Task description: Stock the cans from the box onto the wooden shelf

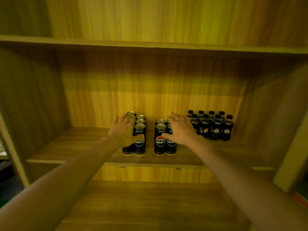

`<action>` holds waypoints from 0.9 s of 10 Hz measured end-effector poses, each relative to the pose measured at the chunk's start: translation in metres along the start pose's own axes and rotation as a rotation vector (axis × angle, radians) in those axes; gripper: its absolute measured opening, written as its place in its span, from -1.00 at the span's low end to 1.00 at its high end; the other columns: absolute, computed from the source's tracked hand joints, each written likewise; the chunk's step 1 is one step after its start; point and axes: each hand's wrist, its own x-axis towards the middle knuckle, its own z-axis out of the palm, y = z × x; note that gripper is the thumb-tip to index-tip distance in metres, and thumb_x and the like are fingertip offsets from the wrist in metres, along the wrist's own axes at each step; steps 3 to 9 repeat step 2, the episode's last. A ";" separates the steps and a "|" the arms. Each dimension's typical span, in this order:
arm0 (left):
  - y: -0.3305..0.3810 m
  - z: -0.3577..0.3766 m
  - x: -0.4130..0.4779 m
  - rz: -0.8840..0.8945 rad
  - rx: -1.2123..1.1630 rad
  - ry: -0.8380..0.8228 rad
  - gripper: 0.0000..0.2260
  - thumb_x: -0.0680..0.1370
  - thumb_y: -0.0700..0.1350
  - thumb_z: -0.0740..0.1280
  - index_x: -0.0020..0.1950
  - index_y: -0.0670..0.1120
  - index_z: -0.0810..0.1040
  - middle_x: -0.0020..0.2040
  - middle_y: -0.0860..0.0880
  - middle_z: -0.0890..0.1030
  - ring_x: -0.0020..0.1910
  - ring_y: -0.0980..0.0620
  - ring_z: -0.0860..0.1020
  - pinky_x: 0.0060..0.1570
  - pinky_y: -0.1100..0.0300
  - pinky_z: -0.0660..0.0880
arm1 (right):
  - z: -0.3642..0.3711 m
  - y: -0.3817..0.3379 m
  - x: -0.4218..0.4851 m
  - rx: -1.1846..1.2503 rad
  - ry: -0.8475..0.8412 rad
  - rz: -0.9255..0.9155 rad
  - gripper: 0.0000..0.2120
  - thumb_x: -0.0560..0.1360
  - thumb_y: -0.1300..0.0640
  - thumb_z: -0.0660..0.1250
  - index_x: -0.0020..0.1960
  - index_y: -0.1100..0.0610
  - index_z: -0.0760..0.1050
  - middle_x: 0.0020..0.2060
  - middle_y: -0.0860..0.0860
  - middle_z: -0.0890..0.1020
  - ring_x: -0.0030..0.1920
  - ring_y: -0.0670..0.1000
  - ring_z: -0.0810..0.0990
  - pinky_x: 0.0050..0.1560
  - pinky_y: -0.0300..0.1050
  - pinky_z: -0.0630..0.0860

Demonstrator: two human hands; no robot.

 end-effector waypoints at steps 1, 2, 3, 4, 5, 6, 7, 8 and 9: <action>-0.021 -0.022 -0.049 -0.009 0.006 -0.054 -0.20 0.46 0.33 0.10 0.52 -0.11 -0.07 0.56 -0.12 -0.01 0.53 -0.12 -0.04 0.50 -0.10 -0.10 | -0.019 -0.054 -0.033 -0.017 -0.060 -0.034 -0.20 0.42 -0.21 0.27 0.48 0.14 0.03 0.51 0.12 0.04 0.50 0.14 0.04 0.47 0.15 -0.01; -0.031 -0.031 -0.080 0.003 0.001 -0.068 -0.21 0.47 0.31 0.13 0.52 -0.11 -0.06 0.55 -0.13 0.01 0.53 -0.12 -0.02 0.50 -0.11 -0.08 | -0.025 -0.087 -0.055 -0.005 -0.103 -0.033 -0.19 0.42 -0.20 0.28 0.48 0.14 0.02 0.51 0.12 0.03 0.50 0.12 0.01 0.49 0.14 -0.03; -0.031 -0.031 -0.080 0.003 0.001 -0.068 -0.21 0.47 0.31 0.13 0.52 -0.11 -0.06 0.55 -0.13 0.01 0.53 -0.12 -0.02 0.50 -0.11 -0.08 | -0.025 -0.087 -0.055 -0.005 -0.103 -0.033 -0.19 0.42 -0.20 0.28 0.48 0.14 0.02 0.51 0.12 0.03 0.50 0.12 0.01 0.49 0.14 -0.03; -0.031 -0.031 -0.080 0.003 0.001 -0.068 -0.21 0.47 0.31 0.13 0.52 -0.11 -0.06 0.55 -0.13 0.01 0.53 -0.12 -0.02 0.50 -0.11 -0.08 | -0.025 -0.087 -0.055 -0.005 -0.103 -0.033 -0.19 0.42 -0.20 0.28 0.48 0.14 0.02 0.51 0.12 0.03 0.50 0.12 0.01 0.49 0.14 -0.03; -0.031 -0.031 -0.080 0.003 0.001 -0.068 -0.21 0.47 0.31 0.13 0.52 -0.11 -0.06 0.55 -0.13 0.01 0.53 -0.12 -0.02 0.50 -0.11 -0.08 | -0.025 -0.087 -0.055 -0.005 -0.103 -0.033 -0.19 0.42 -0.20 0.28 0.48 0.14 0.02 0.51 0.12 0.03 0.50 0.12 0.01 0.49 0.14 -0.03; -0.031 -0.031 -0.080 0.003 0.001 -0.068 -0.21 0.47 0.31 0.13 0.52 -0.11 -0.06 0.55 -0.13 0.01 0.53 -0.12 -0.02 0.50 -0.11 -0.08 | -0.025 -0.087 -0.055 -0.005 -0.103 -0.033 -0.19 0.42 -0.20 0.28 0.48 0.14 0.02 0.51 0.12 0.03 0.50 0.12 0.01 0.49 0.14 -0.03; -0.031 -0.031 -0.080 0.003 0.001 -0.068 -0.21 0.47 0.31 0.13 0.52 -0.11 -0.06 0.55 -0.13 0.01 0.53 -0.12 -0.02 0.50 -0.11 -0.08 | -0.025 -0.087 -0.055 -0.005 -0.103 -0.033 -0.19 0.42 -0.20 0.28 0.48 0.14 0.02 0.51 0.12 0.03 0.50 0.12 0.01 0.49 0.14 -0.03; -0.031 -0.031 -0.080 0.003 0.001 -0.068 -0.21 0.47 0.31 0.13 0.52 -0.11 -0.06 0.55 -0.13 0.01 0.53 -0.12 -0.02 0.50 -0.11 -0.08 | -0.025 -0.087 -0.055 -0.005 -0.103 -0.033 -0.19 0.42 -0.20 0.28 0.48 0.14 0.02 0.51 0.12 0.03 0.50 0.12 0.01 0.49 0.14 -0.03; -0.031 -0.031 -0.080 0.003 0.001 -0.068 -0.21 0.47 0.31 0.13 0.52 -0.11 -0.06 0.55 -0.13 0.01 0.53 -0.12 -0.02 0.50 -0.11 -0.08 | -0.025 -0.087 -0.055 -0.005 -0.103 -0.033 -0.19 0.42 -0.20 0.28 0.48 0.14 0.02 0.51 0.12 0.03 0.50 0.12 0.01 0.49 0.14 -0.03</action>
